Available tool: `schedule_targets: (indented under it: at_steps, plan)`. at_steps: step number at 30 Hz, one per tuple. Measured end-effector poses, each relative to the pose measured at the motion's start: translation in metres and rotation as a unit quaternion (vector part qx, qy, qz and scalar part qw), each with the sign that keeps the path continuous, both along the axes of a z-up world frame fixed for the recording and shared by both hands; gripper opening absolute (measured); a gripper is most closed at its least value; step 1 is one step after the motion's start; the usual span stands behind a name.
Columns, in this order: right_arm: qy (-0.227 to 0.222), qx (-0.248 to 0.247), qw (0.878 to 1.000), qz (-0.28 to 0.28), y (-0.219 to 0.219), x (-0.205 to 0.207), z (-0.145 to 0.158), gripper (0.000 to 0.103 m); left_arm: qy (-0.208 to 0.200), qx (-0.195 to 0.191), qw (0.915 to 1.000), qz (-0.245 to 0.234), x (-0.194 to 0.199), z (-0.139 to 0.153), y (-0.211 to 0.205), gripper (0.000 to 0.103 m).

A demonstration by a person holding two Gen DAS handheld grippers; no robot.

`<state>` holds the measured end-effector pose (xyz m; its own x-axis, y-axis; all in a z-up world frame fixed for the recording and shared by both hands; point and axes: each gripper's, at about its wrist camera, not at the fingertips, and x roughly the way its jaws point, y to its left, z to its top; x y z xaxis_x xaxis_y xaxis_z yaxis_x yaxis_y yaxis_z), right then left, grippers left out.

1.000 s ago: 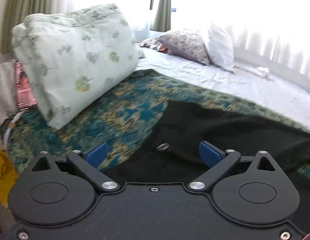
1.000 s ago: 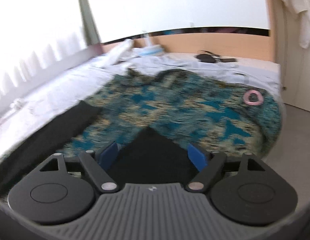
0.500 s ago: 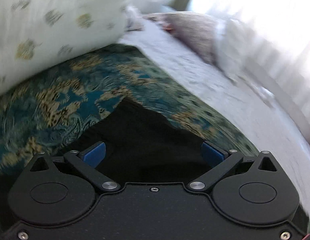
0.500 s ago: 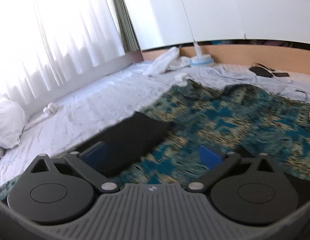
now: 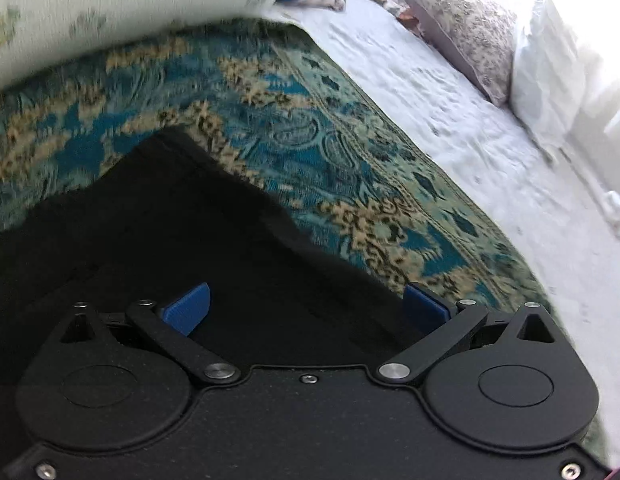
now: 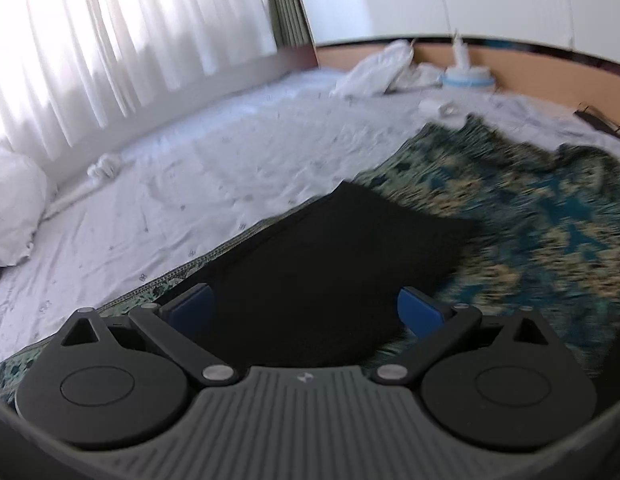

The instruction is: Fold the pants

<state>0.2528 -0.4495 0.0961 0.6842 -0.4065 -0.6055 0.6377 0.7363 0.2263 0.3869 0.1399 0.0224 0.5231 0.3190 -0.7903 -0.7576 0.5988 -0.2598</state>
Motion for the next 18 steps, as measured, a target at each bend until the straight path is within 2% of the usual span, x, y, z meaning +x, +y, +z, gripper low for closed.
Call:
schedule_targets:
  at_steps: [3, 7, 9, 11, 15, 18]
  plan:
    - [0.021, 0.025, 0.999, -0.008, -0.002, 0.045, -0.017, 0.103, 0.017, 0.039, 0.9990, 0.014, 0.012, -0.007, -0.007, 0.103]
    - [0.067, 0.049, 0.997, -0.009, -0.006, 0.103, -0.045, 0.103, 0.049, 0.110, 0.9925, -0.024, 0.029, -0.023, -0.015, 0.103]
    - [0.080, 0.047, 0.996, -0.010, -0.008, 0.126, -0.054, 0.103, 0.033, 0.138, 0.9893, -0.031, 0.027, -0.028, -0.016, 0.103]
    - [0.091, 0.044, 0.995, -0.016, -0.011, 0.148, -0.062, 0.103, 0.017, 0.138, 0.9899, -0.026, 0.026, -0.032, -0.014, 0.103]
    - [0.116, 0.048, 0.992, -0.028, -0.015, 0.182, -0.082, 0.103, 0.014, 0.149, 0.9884, -0.026, 0.025, -0.034, -0.017, 0.103]
    - [0.136, 0.005, 0.990, -0.028, -0.007, 0.201, -0.092, 0.103, 0.009, 0.157, 0.9872, -0.026, 0.023, -0.035, -0.019, 0.103]
